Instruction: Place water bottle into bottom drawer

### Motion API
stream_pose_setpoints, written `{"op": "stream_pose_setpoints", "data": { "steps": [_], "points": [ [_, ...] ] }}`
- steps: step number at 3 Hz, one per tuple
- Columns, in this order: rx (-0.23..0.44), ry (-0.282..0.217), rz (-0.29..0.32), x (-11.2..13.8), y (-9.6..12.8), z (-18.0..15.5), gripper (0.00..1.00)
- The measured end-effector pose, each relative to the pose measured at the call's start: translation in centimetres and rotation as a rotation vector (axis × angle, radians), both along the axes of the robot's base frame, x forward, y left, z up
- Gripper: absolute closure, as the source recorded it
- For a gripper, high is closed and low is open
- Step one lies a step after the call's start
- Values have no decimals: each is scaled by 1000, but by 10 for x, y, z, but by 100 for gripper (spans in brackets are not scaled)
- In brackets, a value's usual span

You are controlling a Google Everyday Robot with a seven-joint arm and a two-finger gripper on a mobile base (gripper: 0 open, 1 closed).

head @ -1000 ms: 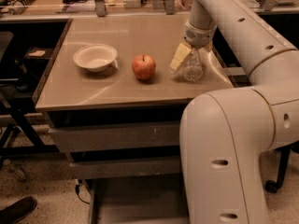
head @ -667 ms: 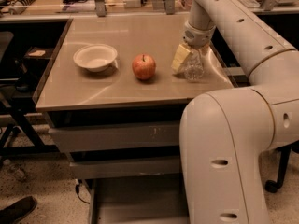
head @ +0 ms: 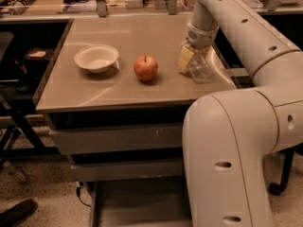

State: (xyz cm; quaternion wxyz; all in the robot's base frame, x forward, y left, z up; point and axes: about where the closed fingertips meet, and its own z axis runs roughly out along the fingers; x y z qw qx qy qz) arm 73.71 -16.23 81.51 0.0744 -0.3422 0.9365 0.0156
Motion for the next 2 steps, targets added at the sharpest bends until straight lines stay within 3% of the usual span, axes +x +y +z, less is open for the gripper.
{"op": "stream_pose_setpoints", "data": {
  "steps": [1, 2],
  "points": [
    [0, 0, 0, 0, 0, 0, 89],
    [8, -18, -9, 1, -3, 2, 100]
  ]
}}
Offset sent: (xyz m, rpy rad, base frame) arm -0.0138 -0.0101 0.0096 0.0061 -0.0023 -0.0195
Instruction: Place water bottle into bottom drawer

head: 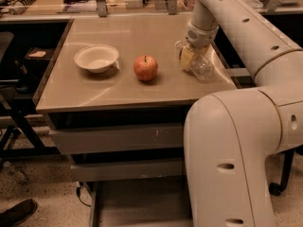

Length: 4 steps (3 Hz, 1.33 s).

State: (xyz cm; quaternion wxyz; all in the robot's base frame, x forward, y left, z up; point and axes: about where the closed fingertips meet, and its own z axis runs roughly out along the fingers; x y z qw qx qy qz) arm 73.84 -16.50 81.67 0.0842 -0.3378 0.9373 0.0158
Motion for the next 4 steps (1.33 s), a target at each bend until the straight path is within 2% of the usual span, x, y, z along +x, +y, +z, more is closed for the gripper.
{"op": "stream_pose_setpoints", "data": {
  "steps": [1, 2, 4],
  "points": [
    [-2, -17, -45, -14, -21, 11, 100],
    [-8, -25, -114, -41, -52, 22, 100],
    [1, -38, -206, -114, -90, 37, 100]
  ]
}}
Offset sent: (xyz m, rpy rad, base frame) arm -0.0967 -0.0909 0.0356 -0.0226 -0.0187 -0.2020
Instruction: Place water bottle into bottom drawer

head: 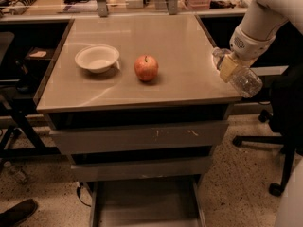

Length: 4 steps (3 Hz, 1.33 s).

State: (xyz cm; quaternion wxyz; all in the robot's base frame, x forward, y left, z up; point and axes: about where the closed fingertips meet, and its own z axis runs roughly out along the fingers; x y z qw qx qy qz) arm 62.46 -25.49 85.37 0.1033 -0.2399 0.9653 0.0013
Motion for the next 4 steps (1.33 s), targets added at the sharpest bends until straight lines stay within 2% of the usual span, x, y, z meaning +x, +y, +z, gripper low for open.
{"op": "stream_pose_setpoints", "data": {
  "steps": [1, 2, 3, 4],
  "points": [
    [0, 0, 0, 0, 0, 0, 100],
    [-17, -17, 16, -21, 4, 10, 100],
    [-28, -9, 22, -71, 11, 18, 100],
    [-23, 36, 29, -125, 17, 11, 100]
  ]
}}
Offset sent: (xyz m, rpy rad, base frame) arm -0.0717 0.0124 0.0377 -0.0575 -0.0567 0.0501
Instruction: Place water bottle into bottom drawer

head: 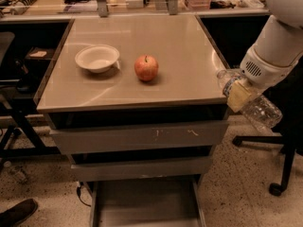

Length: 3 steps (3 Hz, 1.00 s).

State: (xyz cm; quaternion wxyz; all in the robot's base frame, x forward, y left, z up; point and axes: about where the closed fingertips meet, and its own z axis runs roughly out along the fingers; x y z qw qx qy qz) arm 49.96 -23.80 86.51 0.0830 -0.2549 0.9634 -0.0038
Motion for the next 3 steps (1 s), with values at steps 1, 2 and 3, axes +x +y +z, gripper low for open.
{"op": "stream_pose_setpoints", "data": {
  "steps": [1, 2, 3],
  "points": [
    [0, 0, 0, 0, 0, 0, 100],
    [6, 39, -11, -23, 9, -17, 100],
    [14, 131, -15, -64, 33, -61, 100]
  ]
}}
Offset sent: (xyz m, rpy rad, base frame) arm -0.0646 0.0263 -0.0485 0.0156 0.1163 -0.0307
